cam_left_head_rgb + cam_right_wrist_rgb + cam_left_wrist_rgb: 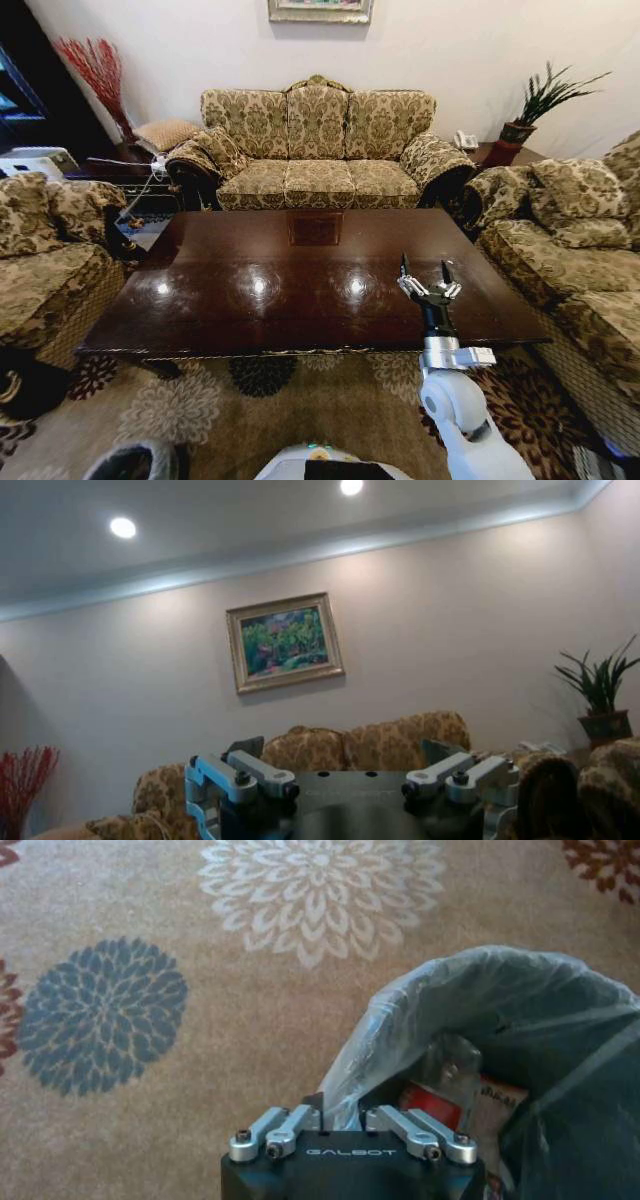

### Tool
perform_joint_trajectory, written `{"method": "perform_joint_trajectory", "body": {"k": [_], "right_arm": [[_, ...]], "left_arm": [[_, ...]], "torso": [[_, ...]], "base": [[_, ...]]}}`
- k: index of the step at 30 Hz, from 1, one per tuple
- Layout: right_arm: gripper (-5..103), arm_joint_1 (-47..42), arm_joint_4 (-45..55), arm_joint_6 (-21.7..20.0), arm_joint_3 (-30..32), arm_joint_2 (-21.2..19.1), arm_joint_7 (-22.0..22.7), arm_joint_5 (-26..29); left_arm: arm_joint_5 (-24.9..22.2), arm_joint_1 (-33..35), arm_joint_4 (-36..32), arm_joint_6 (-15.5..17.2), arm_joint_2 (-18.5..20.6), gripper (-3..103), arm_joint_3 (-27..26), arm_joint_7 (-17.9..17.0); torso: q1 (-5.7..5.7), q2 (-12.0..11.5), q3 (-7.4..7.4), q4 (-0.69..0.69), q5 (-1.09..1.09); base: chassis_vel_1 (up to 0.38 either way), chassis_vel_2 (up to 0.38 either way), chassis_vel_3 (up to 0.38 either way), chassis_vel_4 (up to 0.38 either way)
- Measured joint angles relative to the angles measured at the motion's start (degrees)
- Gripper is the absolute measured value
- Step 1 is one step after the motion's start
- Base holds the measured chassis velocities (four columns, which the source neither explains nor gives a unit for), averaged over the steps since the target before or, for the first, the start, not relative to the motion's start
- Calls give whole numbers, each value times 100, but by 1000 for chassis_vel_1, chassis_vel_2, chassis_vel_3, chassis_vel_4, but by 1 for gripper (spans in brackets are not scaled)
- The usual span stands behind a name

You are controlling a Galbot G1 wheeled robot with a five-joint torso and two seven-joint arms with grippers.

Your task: Move to the front of the table and place the trash on the table into the trash bin.

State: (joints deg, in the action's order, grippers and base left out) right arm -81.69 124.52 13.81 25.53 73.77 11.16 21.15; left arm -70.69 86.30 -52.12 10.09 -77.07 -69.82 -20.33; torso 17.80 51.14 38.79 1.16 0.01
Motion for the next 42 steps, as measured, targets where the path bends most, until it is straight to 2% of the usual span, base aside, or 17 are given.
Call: {"method": "perform_joint_trajectory", "body": {"k": [5,6,12,14,17,21,25,26,29,30,33,34,36,37,38,40,42], "right_arm": [[100,-30,-114,110,16,85,-19,20],[100,-30,-114,110,16,85,-19,20],[100,-186,-232,320,83,132,-104,117],[100,-213,-244,349,109,133,-121,153],[100,-250,-270,410,214,116,-185,292],[100,-287,-256,309,293,58,-252,422],[100,-347,-67,-253,509,-163,-363,474],[100,-347,-67,-253,509,-163,-363,474],[100,-310,390,-942,560,-104,-371,406],[100,-310,390,-942,560,-104,-371,406],[100,-394,770,-1294,603,99,-365,252],[100,-394,770,-1294,603,99,-365,252],[100,-712,1019,-1356,737,166,-531,225],[100,-925,1099,-1218,794,204,-684,213],[100,-925,1099,-1218,794,204,-684,213],[100,-1332,1144,-779,837,392,-980,44],[100,-1551,1160,-622,852,512,-1106,-67]], "left_arm": [[48,349,-379,151,-164,45,-74,353],[48,349,-379,151,-164,45,-74,353],[199,756,-730,175,-345,72,-178,1145],[231,806,-758,135,-373,72,-194,1280],[422,1004,-883,-187,-537,89,-218,1688],[732,1113,-1111,-425,-758,97,-288,1649],[843,1504,-2578,-732,-845,100,-560,1453],[843,1504,-2578,-732,-845,100,-560,1453],[883,1792,-4204,-873,-651,100,-1007,1603],[883,1792,-4204,-873,-651,100,-1007,1603],[1094,1966,-5732,-1070,-548,100,-1303,2165],[1094,1966,-5732,-1070,-548,100,-1303,2165],[1291,2085,-6604,-1009,-460,100,-1367,2922],[1492,2092,-7001,-910,-361,100,-1332,3413],[1492,2092,-7001,-910,-361,100,-1332,3413],[1821,2042,-7746,-658,-116,100,-1095,4061],[1892,2030,-8050,-530,-16,100,-955,4171]], "torso": [[3,0,1,1,0],[3,0,1,1,0],[2,0,1,0,-1],[2,0,1,0,0],[2,0,1,0,0],[2,0,1,2,-4],[2,0,1,1,0],[2,0,1,1,0],[2,0,1,0,3],[2,0,1,0,3],[3,0,1,0,1],[3,0,1,0,1],[3,0,2,0,1],[3,0,2,2,-3],[3,0,2,2,-3],[2,0,1,-1,-1],[3,0,1,-1,-3]], "base": [[0,0,0,0],[0,0,0,0],[0,0,0,0],[0,0,0,0],[0,0,0,0],[0,0,0,0],[0,0,0,0],[0,0,0,0],[0,0,0,0],[0,0,0,0],[0,0,0,0],[0,0,0,0],[0,0,0,0],[0,0,0,0],[0,0,0,0],[0,0,0,0],[0,0,0,0]]}}
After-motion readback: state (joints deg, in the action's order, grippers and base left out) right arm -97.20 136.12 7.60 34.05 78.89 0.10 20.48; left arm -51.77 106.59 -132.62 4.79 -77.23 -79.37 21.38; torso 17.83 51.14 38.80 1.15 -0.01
